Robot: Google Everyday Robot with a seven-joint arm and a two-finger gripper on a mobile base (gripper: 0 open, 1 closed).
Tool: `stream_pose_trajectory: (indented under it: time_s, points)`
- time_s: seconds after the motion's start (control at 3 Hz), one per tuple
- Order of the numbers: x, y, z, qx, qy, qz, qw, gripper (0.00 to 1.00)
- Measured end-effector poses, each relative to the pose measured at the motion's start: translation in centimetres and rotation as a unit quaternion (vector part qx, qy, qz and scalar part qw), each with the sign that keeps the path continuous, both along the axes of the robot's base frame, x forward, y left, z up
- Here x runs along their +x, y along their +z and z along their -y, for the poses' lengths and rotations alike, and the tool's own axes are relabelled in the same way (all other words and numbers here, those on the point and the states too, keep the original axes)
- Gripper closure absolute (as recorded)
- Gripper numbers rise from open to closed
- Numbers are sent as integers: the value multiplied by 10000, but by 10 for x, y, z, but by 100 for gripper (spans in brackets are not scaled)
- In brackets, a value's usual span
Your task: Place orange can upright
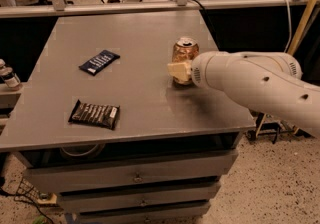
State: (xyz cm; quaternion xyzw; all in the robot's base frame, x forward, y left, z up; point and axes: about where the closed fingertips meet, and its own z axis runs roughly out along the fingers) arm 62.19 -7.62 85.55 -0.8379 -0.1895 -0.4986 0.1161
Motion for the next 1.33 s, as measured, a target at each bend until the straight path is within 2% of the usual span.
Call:
stream_pose_trajectory:
  time_s: [1.0,1.33]
  points:
    - [-1,5,-3,-6,22,40,10000,5]
    - [-2,6,-4,-7,27,49,10000,0]
